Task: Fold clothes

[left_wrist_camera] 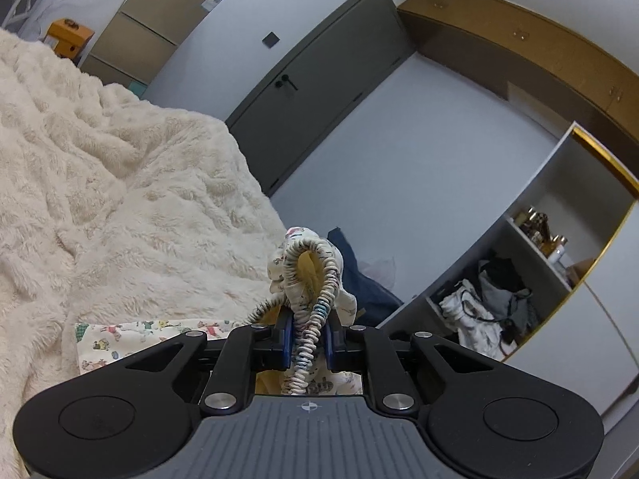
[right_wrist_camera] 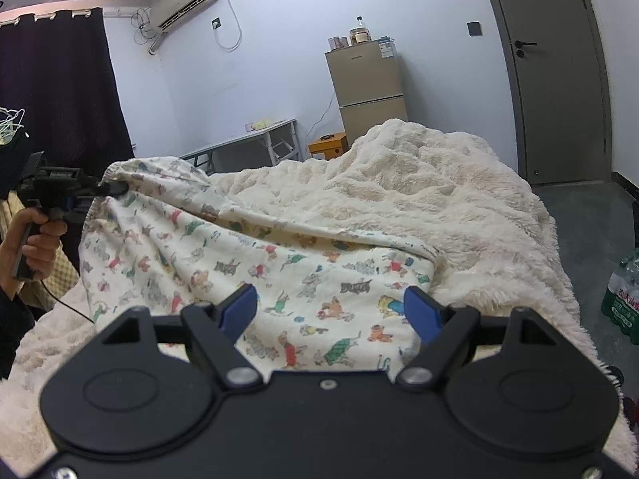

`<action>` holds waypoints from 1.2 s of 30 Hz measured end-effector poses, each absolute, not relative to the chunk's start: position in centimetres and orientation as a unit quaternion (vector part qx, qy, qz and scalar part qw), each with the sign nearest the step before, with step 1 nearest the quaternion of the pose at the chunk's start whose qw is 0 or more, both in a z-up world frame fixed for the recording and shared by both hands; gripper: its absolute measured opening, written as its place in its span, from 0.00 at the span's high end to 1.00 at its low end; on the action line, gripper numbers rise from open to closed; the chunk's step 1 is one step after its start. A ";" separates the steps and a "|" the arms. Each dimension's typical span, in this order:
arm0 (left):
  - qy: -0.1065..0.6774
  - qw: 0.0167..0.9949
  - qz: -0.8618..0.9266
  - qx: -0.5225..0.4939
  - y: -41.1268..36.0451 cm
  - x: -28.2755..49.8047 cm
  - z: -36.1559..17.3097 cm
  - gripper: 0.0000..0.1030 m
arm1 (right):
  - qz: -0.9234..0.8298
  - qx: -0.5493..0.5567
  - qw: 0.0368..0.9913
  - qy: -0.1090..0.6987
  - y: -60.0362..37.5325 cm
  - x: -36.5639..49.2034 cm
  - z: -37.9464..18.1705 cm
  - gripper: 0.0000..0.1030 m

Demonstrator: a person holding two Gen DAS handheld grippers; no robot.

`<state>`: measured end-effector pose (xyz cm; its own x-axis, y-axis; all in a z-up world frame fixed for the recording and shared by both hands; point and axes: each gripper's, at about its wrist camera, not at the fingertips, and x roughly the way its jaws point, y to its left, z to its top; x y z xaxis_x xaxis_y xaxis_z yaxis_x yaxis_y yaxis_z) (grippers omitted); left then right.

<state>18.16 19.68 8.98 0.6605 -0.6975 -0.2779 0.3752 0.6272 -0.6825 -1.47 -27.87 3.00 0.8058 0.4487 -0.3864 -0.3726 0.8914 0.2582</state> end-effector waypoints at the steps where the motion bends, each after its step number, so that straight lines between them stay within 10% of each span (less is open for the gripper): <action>1: 0.269 0.860 -0.313 -0.300 19.9 18.1 9.1 0.89 | 0.217 0.085 0.946 0.223 -27.8 -1.5 3.0 0.23; 8: 0.309 0.860 -0.250 -0.321 24.0 18.4 4.3 0.85 | 0.222 0.082 0.945 0.227 -27.6 -1.4 2.7 0.23; 13: 0.395 0.854 -0.170 -0.294 24.0 19.3 -1.8 0.59 | 0.223 0.076 0.943 0.236 -27.4 -1.0 2.3 0.23; 19: 0.351 0.893 -0.165 -0.229 22.1 19.1 4.1 0.30 | 0.209 0.090 0.945 0.233 -29.4 -0.3 3.0 0.23; 36: 0.387 0.876 -0.287 0.013 -4.4 26.0 11.7 0.27 | 0.268 0.211 0.877 0.339 -32.9 2.6 -2.6 0.39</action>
<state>25.97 -4.39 11.72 0.5364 -0.4926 -0.6853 0.5122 0.8353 -0.1996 2.60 -32.94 -2.57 0.6269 0.6126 -0.4815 -0.3257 0.7674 0.5523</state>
